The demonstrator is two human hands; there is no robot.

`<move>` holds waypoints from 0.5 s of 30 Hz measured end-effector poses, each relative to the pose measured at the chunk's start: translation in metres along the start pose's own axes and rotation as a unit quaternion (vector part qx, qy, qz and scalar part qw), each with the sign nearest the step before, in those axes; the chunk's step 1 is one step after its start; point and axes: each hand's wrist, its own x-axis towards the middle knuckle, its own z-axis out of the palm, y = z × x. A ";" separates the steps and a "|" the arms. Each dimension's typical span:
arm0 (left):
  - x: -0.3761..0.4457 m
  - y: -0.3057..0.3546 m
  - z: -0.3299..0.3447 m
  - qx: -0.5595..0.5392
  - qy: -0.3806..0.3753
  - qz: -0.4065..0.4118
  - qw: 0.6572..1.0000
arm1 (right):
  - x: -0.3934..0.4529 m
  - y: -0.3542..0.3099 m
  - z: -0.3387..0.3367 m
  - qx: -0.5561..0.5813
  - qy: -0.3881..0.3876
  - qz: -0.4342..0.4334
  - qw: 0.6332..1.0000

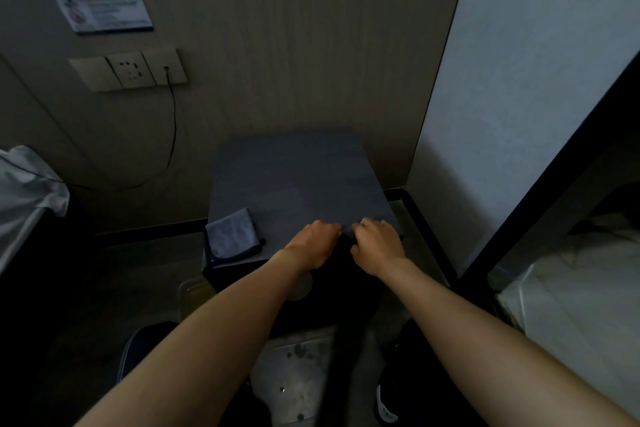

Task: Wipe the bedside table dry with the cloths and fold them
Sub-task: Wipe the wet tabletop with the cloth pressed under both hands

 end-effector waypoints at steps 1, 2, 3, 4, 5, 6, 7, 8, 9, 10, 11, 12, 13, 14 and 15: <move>-0.001 -0.003 -0.005 -0.011 0.006 0.003 1.000 | 0.000 -0.002 -0.005 0.004 0.009 -0.005 1.000; -0.003 -0.005 -0.011 -0.029 0.016 0.000 0.999 | 0.000 -0.004 -0.010 0.011 0.013 -0.008 1.000; -0.003 -0.008 -0.017 -0.051 0.032 -0.003 0.998 | 0.000 -0.006 -0.015 0.023 0.014 -0.012 1.000; -0.004 -0.011 -0.023 -0.071 0.045 -0.010 0.996 | 0.001 -0.008 -0.019 0.038 0.011 -0.013 0.999; -0.003 -0.014 -0.028 -0.093 0.056 -0.016 0.994 | 0.002 -0.009 -0.023 0.059 0.008 -0.013 0.998; -0.004 -0.016 -0.035 -0.114 0.064 -0.024 0.991 | 0.003 -0.011 -0.028 0.081 0.003 -0.011 0.997; -0.005 -0.017 -0.042 -0.130 0.069 -0.034 0.989 | 0.004 -0.012 -0.033 0.098 -0.001 -0.009 0.995; -0.006 -0.019 -0.050 -0.145 0.068 -0.042 0.986 | 0.005 -0.013 -0.037 0.114 -0.003 -0.008 0.993; -0.008 -0.020 -0.057 -0.160 0.060 -0.046 0.984 | 0.005 -0.014 -0.041 0.133 -0.008 -0.006 0.991; -0.009 -0.022 -0.064 -0.169 0.049 -0.046 0.983 | 0.006 -0.015 -0.044 0.159 -0.017 -0.003 0.987; -0.009 -0.023 -0.069 -0.173 0.041 -0.044 0.983 | 0.006 -0.018 -0.047 0.191 -0.030 0.000 0.981; -0.010 -0.023 -0.074 -0.173 0.038 -0.042 0.983 | 0.006 -0.020 -0.050 0.223 -0.044 0.006 0.974; -0.011 -0.024 -0.078 -0.174 0.042 -0.041 0.983 | 0.006 -0.023 -0.052 0.249 -0.052 0.013 0.967; -0.012 -0.024 -0.081 -0.176 0.048 -0.042 0.982 | 0.007 -0.026 -0.053 0.269 -0.052 0.021 0.962; -0.013 -0.025 -0.084 -0.178 0.053 -0.041 0.982 | 0.008 -0.028 -0.053 0.286 -0.048 0.028 0.957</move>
